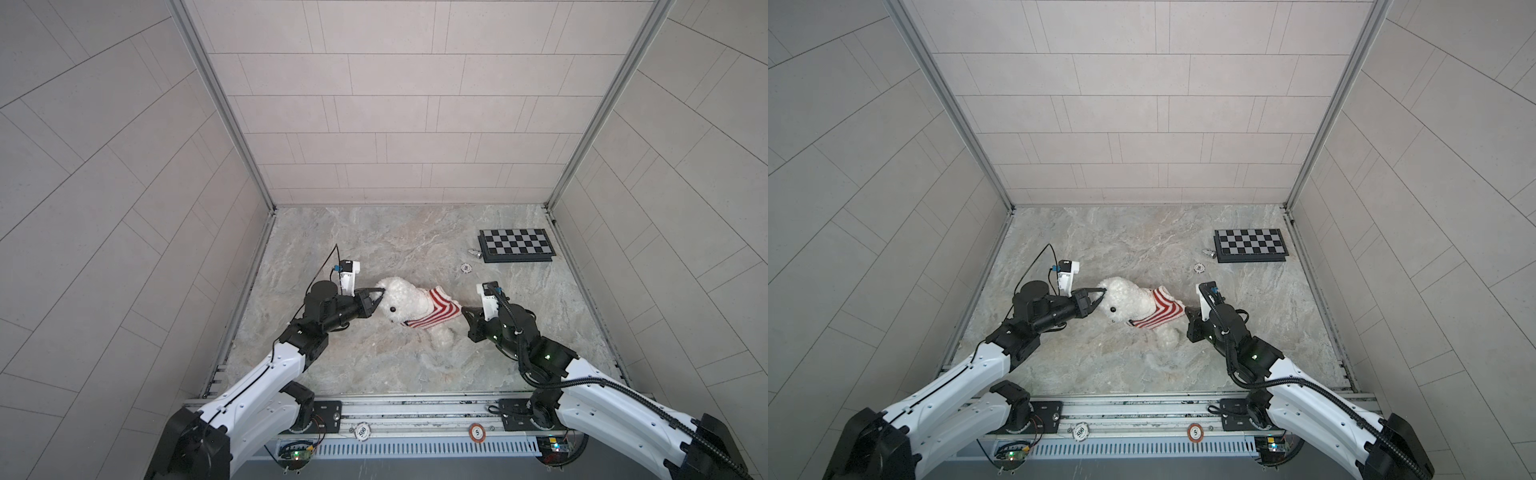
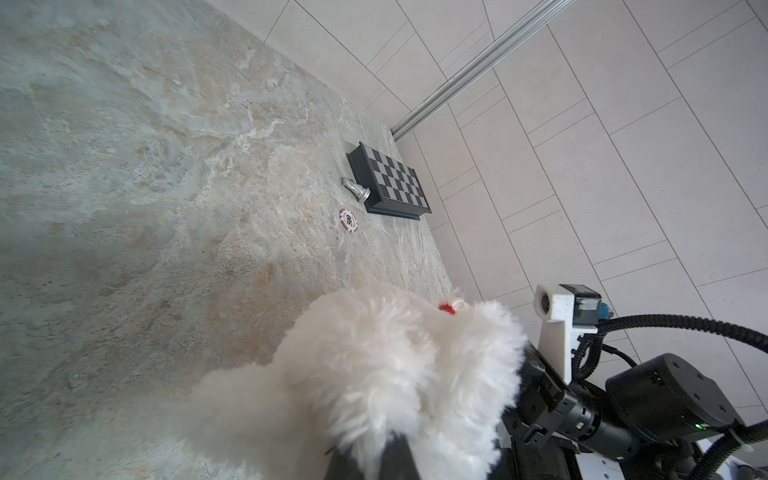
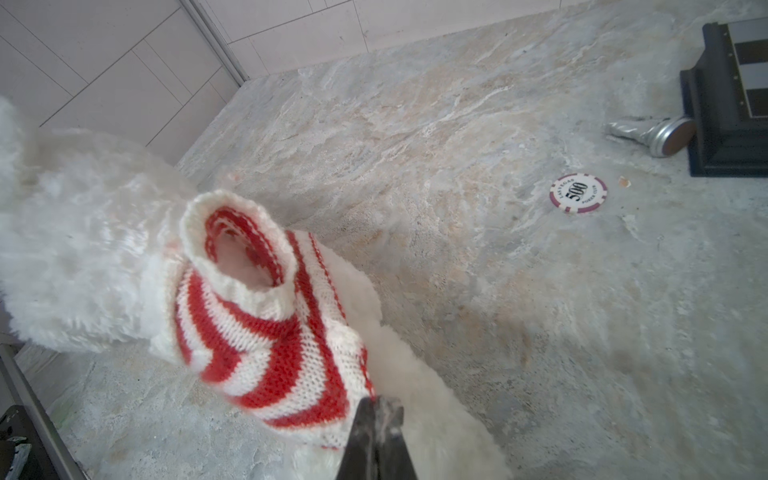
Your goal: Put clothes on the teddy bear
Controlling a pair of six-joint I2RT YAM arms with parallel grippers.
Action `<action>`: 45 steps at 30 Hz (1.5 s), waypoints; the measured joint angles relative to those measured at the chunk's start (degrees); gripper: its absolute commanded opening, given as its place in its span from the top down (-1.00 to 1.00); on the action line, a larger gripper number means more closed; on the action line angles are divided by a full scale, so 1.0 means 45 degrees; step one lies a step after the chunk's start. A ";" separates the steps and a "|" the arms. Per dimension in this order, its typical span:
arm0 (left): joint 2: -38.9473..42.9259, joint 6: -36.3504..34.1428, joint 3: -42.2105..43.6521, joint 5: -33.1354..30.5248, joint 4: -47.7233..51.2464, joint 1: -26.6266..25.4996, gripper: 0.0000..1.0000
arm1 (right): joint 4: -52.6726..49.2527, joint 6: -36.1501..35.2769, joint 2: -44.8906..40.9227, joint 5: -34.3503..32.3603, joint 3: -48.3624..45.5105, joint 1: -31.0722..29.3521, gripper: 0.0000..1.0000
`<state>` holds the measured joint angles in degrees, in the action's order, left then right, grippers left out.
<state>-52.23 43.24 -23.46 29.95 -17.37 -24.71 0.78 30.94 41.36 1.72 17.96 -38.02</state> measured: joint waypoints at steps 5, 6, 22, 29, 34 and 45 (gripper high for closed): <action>0.0272 0.0374 0.0214 -0.0160 -0.0155 0.0000 1.00 | -0.0117 0.0209 -0.0277 -0.0005 -0.0301 0.0000 1.00; 0.0287 0.0476 0.0282 -0.0189 -0.0253 0.0000 1.00 | -0.0141 0.0233 -0.0257 -0.0015 -0.0316 0.0000 1.00; 0.0899 0.1166 0.0928 -0.0340 -0.1423 0.0000 1.00 | 0.0597 0.0554 0.0787 -0.0612 -0.0325 0.0000 1.00; 0.0753 0.1073 0.0923 -0.0393 -0.1530 0.0044 1.00 | 0.1083 0.0272 0.1515 -0.0107 -0.0131 0.0010 0.90; 0.0345 0.0544 0.0374 -0.0495 -0.0597 0.0151 1.00 | 0.0661 -0.0559 0.0398 0.0384 -0.0063 -0.0053 0.47; 0.0194 0.0403 -0.0340 -0.0646 0.0146 0.0189 1.00 | -0.1273 -0.2613 0.0355 0.1307 0.2356 -0.0510 -0.07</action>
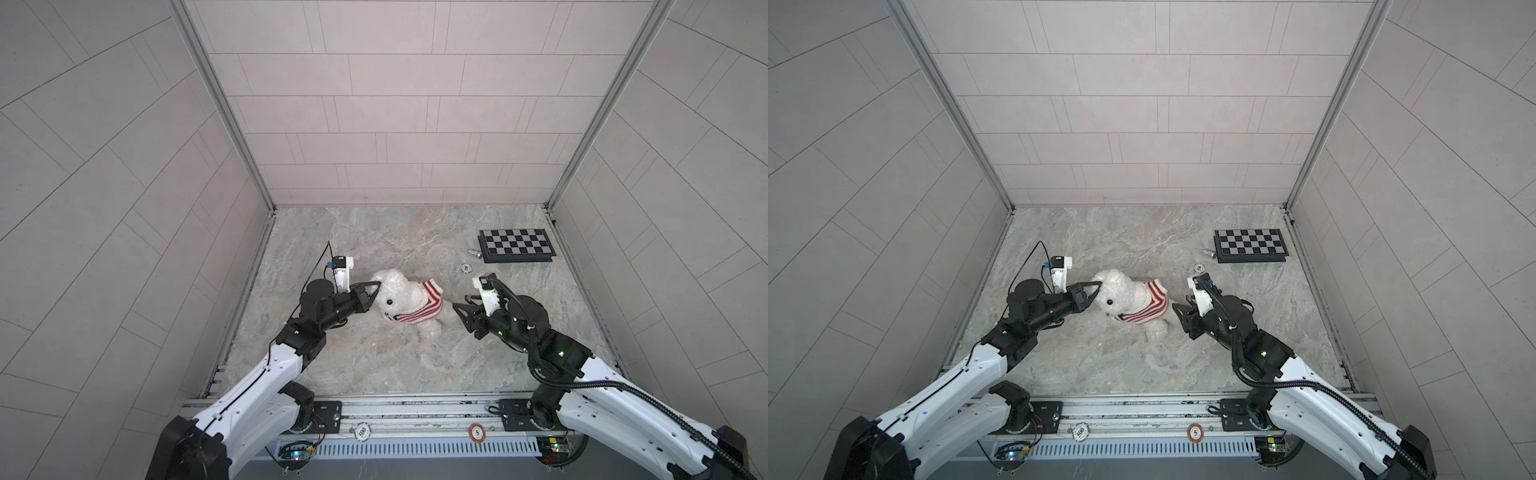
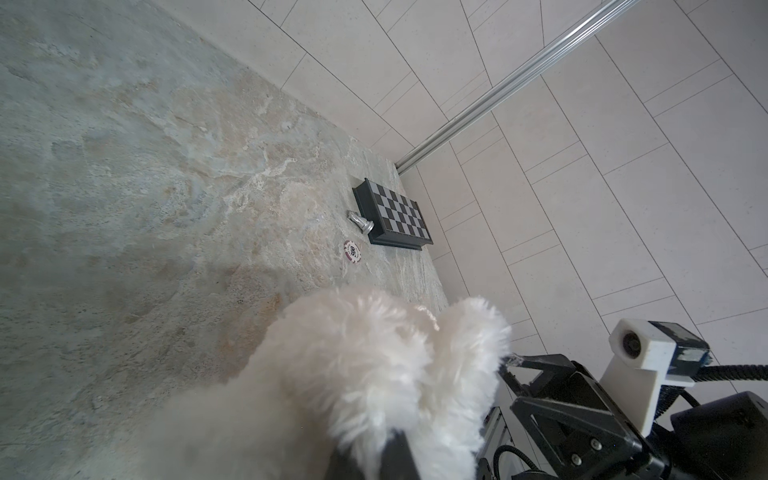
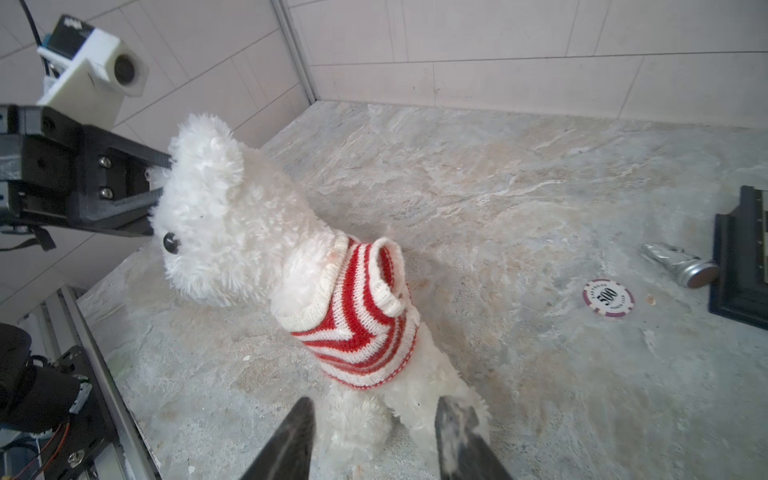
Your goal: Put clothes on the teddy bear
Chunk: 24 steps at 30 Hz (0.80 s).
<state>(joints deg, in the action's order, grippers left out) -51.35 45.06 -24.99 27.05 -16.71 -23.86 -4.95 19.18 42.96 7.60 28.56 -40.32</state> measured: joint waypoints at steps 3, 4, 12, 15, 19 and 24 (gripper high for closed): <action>-0.0296 0.0180 -0.0083 -0.0189 0.0058 0.0000 1.00 | 0.0267 -0.0209 0.1263 0.0170 0.0015 -0.0418 -0.09; -0.0457 0.0243 -0.0136 -0.0262 0.0083 0.0000 1.00 | 0.0282 -0.0301 0.1579 0.0199 0.0039 -0.0559 -0.09; -0.1792 0.0908 -0.0398 -0.1428 0.0151 -0.0005 1.00 | 0.1030 -0.1248 0.2671 0.0398 0.1331 -0.1438 -0.11; -0.2244 0.1156 -0.0398 -0.2123 0.0141 0.0000 1.00 | 0.1268 -0.1263 0.2788 0.0403 0.1350 -0.1433 -0.12; -0.3011 0.1481 -0.0432 -0.2550 0.0053 0.0024 1.00 | 0.1224 -0.1258 0.3109 0.0214 0.1326 -0.1438 -0.14; -0.3424 0.1613 -0.0704 -0.2637 0.0058 0.0024 1.00 | 0.1141 -0.1239 0.3886 -0.0267 0.1302 -0.1438 -0.17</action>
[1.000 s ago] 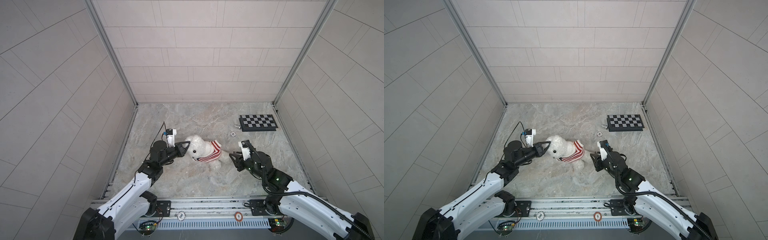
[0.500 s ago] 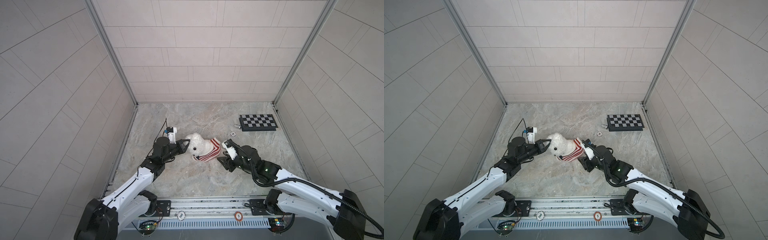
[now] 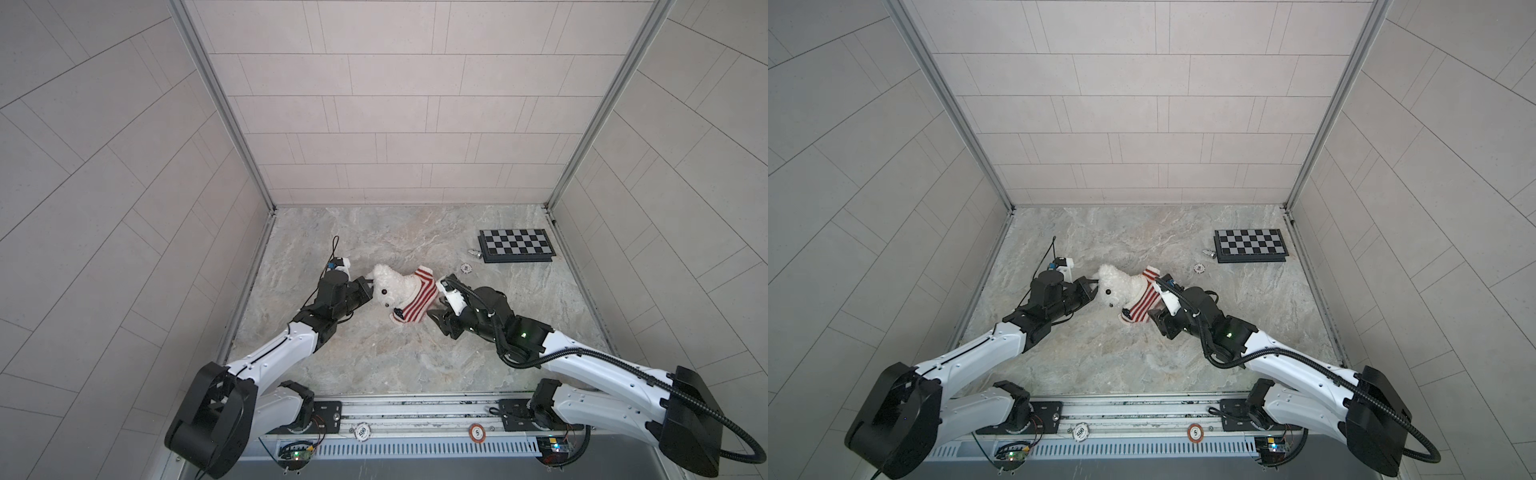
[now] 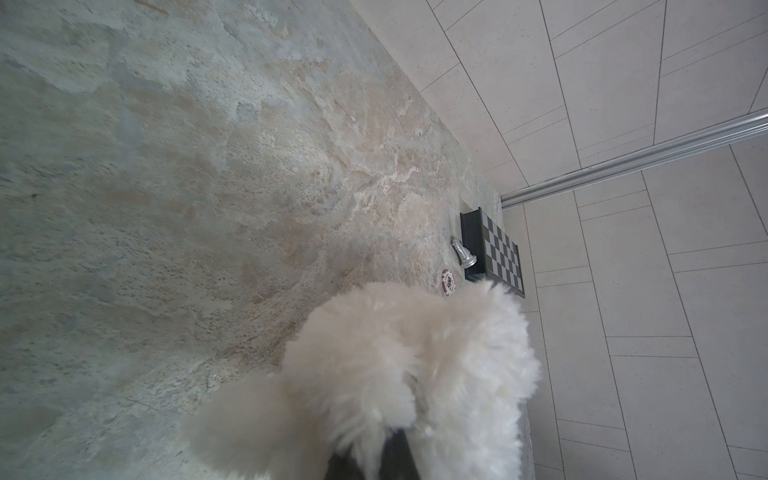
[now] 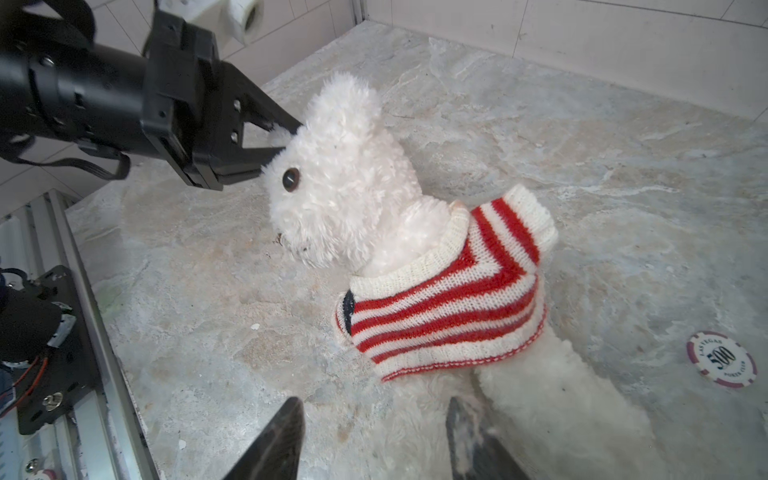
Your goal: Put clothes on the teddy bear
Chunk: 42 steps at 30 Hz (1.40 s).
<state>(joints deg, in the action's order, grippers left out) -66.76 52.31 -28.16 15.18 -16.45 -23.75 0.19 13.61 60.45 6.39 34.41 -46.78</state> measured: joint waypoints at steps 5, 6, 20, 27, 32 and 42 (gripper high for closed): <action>0.0000 0.0155 -0.0073 -0.0029 0.0024 0.0000 1.00 | 0.0039 0.0155 0.1651 -0.0520 0.0000 0.0005 -0.17; 0.0000 0.0185 -0.0073 -0.0073 0.0053 0.0000 1.00 | 0.0063 0.0223 0.2001 -0.0597 0.0000 0.0015 -0.16; -0.0471 0.0427 -0.0073 -0.0675 0.0301 0.0034 1.00 | 0.1894 0.1282 0.4877 -0.0515 0.0010 0.0442 -0.08; -0.0559 0.0423 -0.0073 -0.0661 0.0291 0.0107 1.00 | 0.2837 0.1642 0.5911 -0.0049 0.0510 0.0782 0.00; -0.0559 0.0427 -0.0073 -0.0583 0.0282 0.0107 1.00 | 0.3740 0.1797 0.6275 0.0384 0.0665 0.0782 -0.04; -0.0554 0.0432 0.0049 -0.0515 0.0083 0.0121 1.00 | 0.4430 0.2059 0.6577 0.0588 0.0729 0.0811 0.29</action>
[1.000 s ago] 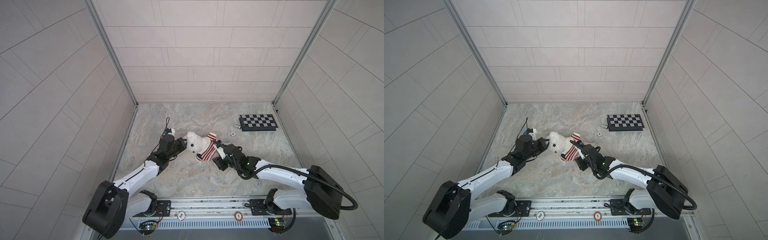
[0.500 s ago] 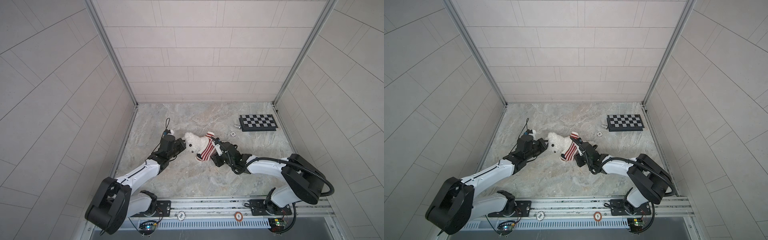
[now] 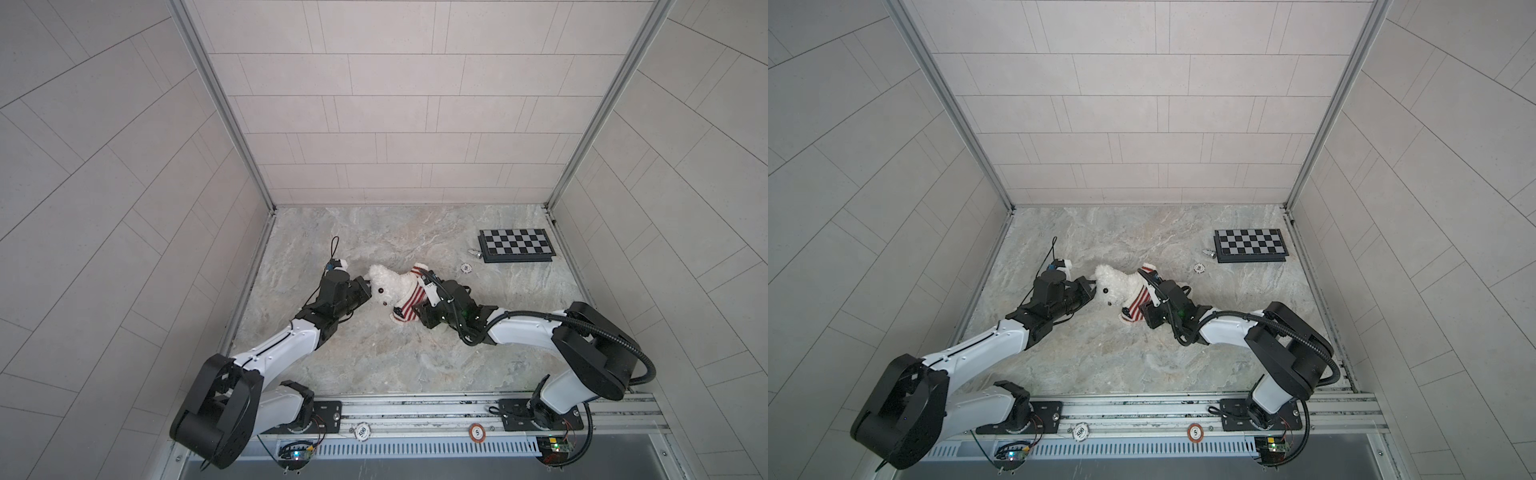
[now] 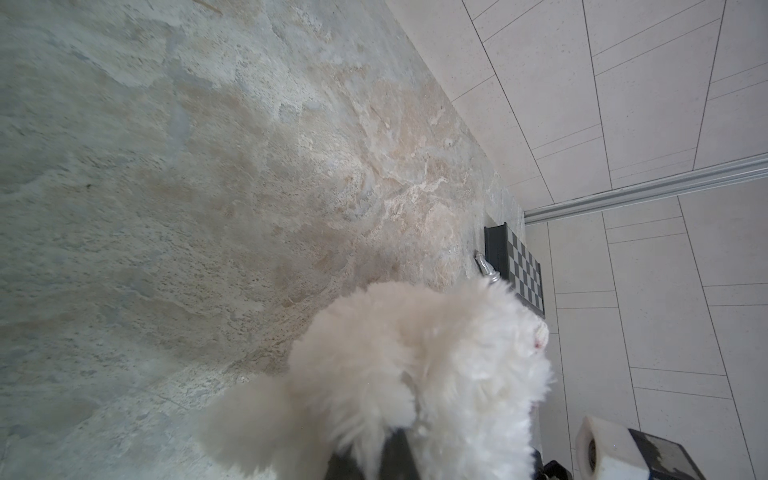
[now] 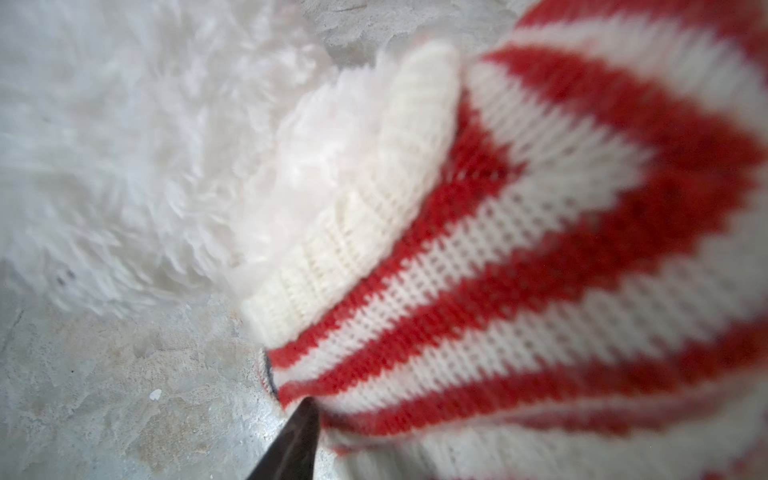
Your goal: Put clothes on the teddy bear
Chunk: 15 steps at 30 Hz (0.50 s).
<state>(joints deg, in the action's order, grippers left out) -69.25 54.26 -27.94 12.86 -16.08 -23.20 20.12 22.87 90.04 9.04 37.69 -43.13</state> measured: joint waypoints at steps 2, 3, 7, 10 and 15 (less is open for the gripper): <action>0.0034 0.0000 0.0010 0.0000 0.0000 0.0000 1.00 | 0.0058 0.0010 0.0107 -0.0005 0.0024 0.0019 0.45; 0.0058 0.0000 0.0024 -0.0005 -0.0019 0.0000 1.00 | 0.0063 0.0019 0.0131 -0.0024 0.0024 0.0019 0.52; 0.0117 0.0039 0.0097 -0.0005 -0.0053 0.0000 1.00 | 0.0049 0.0015 0.0136 -0.0063 0.0024 0.0019 0.82; 0.0141 0.0044 0.0136 0.0000 -0.0063 0.0000 1.00 | 0.0049 -0.0005 0.0078 -0.0107 -0.0024 0.0034 0.98; 0.0228 0.0053 0.0209 0.0078 -0.0078 0.0073 1.00 | 0.0005 -0.0039 -0.0393 -0.0189 -0.0393 0.0155 1.00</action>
<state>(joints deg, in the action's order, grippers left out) -68.23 54.50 -27.00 13.21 -16.43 -22.87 20.14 22.70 88.27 8.19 35.92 -42.44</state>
